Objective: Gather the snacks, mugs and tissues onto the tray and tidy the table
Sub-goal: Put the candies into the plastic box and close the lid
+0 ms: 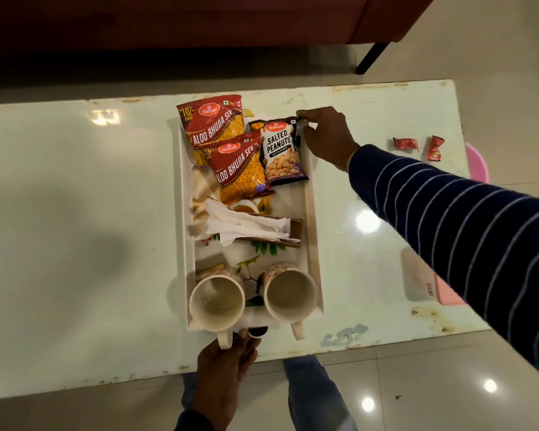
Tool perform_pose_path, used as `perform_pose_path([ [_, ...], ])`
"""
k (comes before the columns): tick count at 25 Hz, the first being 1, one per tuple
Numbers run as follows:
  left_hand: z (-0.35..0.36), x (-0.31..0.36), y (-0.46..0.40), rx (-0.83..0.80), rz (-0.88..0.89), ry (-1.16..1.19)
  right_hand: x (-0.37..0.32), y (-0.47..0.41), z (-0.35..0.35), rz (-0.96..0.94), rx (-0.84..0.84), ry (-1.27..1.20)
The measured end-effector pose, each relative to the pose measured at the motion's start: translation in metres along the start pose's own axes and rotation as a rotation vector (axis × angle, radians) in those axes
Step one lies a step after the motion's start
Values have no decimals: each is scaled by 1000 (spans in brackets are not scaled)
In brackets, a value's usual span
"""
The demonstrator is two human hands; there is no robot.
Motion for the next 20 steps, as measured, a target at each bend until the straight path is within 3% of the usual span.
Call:
perform_pose_path([
  [6, 24, -13, -1, -23, -19, -30, 6, 5, -3, -61, -56, 107],
  [14, 35, -16, 2, 69, 80, -37, 31, -1, -9, -8, -118, 119],
  [18, 37, -16, 6, 120, 119, -9, 30, 6, -8, -16, -162, 84],
  [20, 39, -15, 8, 125, 122, 18, 33, 20, -18, 13, -148, -58],
])
Point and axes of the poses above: each hand's wrist, its own y-axis away from the middle knuckle, its own z-axis out of the palm, x = y × z, the point moved 10 cm from there along -y, towards the middle knuckle, and after that the axes turned 1 degree about y, right-handed, at the moved point
